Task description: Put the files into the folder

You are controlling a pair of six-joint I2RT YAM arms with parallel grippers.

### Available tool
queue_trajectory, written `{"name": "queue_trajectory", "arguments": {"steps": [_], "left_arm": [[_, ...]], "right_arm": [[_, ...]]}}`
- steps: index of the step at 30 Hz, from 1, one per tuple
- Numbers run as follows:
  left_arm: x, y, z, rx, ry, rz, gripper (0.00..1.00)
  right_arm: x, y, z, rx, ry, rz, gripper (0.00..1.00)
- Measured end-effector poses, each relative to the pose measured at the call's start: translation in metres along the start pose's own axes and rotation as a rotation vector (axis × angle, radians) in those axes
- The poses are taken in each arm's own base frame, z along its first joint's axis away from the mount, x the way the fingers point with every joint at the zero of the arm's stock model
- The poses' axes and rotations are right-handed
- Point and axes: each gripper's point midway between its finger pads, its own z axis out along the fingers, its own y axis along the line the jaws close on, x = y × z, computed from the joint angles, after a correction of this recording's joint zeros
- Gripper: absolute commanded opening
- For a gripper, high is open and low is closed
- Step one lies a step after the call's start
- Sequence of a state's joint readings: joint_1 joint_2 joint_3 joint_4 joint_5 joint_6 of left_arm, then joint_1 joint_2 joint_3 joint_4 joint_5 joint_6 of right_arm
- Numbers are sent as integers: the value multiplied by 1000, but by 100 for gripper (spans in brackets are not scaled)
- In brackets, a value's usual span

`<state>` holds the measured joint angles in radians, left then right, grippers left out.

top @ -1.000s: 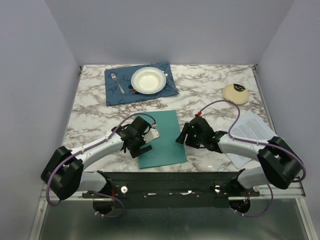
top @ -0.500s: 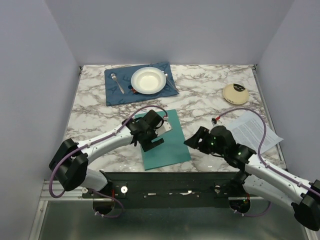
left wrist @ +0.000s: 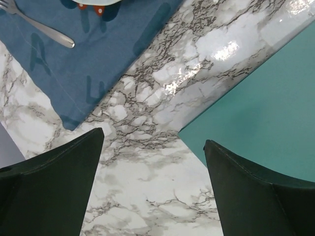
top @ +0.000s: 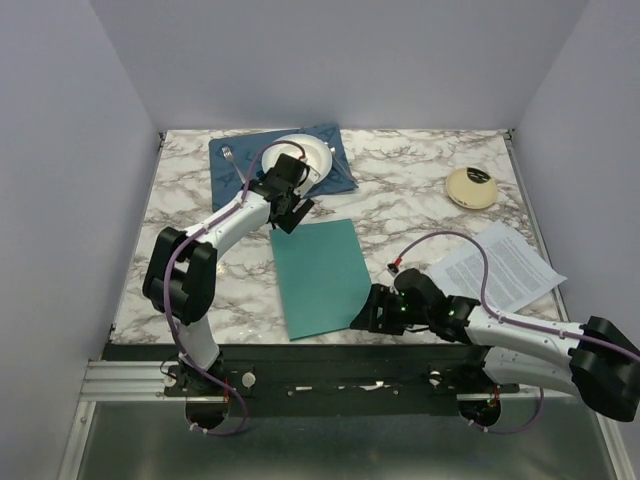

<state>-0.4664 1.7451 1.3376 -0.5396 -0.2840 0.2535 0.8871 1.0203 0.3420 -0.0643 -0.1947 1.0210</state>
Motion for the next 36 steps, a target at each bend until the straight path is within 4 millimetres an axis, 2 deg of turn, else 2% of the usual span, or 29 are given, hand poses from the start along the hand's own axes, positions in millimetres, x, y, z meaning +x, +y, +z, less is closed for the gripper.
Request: {"name": "queue_trajectory", "arguments": {"steps": [3, 7, 13, 20, 27, 36], "left_arm": [[6, -7, 11, 8, 29, 10, 99], [7, -7, 20, -11, 41, 9, 99], [10, 10, 32, -77, 37, -25, 99], [24, 32, 54, -159, 80, -58, 99], [39, 30, 76, -185, 133, -45, 99], [39, 32, 79, -205, 117, -19, 97]], "right_arm": [[7, 3, 4, -11, 27, -10, 72], [9, 7, 12, -23, 38, 7, 72], [8, 3, 22, -2, 37, 62, 70], [0, 1, 30, 11, -13, 126, 70], [-6, 9, 42, -20, -26, 187, 69], [-18, -1, 34, 16, -120, 252, 69]]}}
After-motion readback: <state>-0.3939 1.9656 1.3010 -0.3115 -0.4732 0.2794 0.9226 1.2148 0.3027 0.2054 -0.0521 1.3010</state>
